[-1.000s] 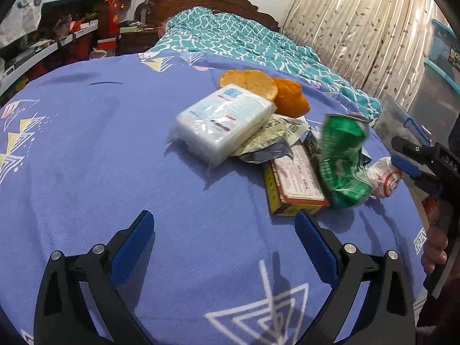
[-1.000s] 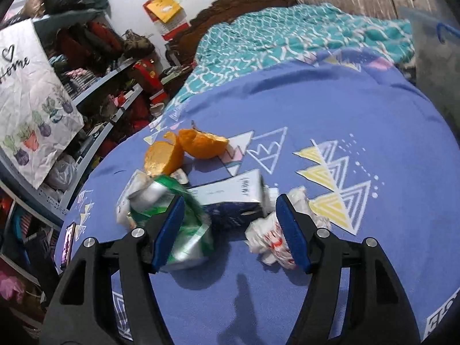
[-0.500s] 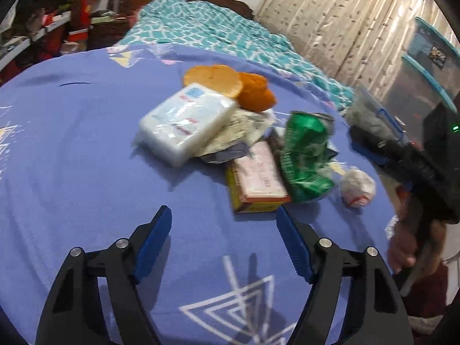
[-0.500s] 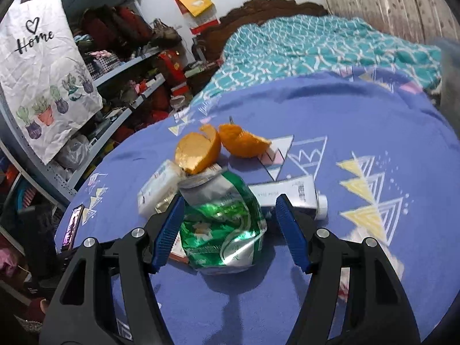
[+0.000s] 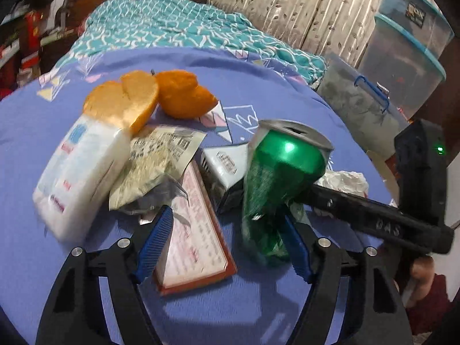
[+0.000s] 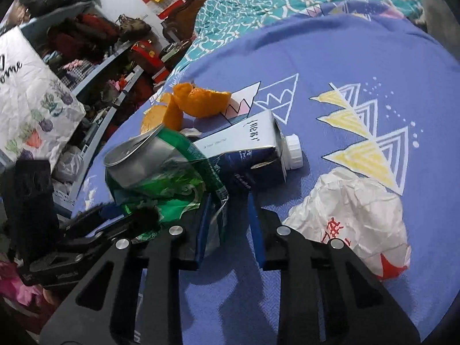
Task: Collect trash
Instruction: 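Grasp the green crushed can with the left tool while the right tool reaches for the red-white tissue, then carry the can and tissue to the wastebasket and release both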
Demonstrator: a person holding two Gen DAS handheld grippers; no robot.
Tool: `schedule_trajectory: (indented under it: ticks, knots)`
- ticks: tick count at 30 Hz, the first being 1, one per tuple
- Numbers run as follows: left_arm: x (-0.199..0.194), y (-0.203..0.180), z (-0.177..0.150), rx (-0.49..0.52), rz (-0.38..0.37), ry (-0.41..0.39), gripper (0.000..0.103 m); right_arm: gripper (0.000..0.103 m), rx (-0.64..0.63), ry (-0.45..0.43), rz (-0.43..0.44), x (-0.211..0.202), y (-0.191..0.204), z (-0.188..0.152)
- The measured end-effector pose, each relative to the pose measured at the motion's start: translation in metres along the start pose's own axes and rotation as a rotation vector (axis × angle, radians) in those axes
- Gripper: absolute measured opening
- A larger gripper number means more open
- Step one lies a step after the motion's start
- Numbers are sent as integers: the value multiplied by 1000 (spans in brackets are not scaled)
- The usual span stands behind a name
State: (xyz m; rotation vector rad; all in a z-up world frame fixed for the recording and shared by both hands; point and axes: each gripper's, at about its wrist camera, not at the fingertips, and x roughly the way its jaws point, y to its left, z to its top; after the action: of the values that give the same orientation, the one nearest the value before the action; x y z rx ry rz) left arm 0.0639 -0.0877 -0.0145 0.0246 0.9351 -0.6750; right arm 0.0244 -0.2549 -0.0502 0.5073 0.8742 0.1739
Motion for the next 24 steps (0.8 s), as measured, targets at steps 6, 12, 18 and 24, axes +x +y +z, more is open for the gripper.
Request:
schedule_trajectory:
  ticks: [6, 12, 18, 24]
  knots:
    - [8, -10, 3, -9, -92, 48, 46, 28, 14, 10, 25, 1, -6, -2]
    - [5, -14, -4, -21, -144, 38, 24, 31, -51, -30, 5, -25, 2, -12]
    - [-7, -10, -10, -44, -153, 30, 17, 33, -72, -219, -35, -89, -4, -19]
    - [-32, -11, -18, -62, -203, -7, 17, 68, -50, -285, -148, -114, -27, -27]
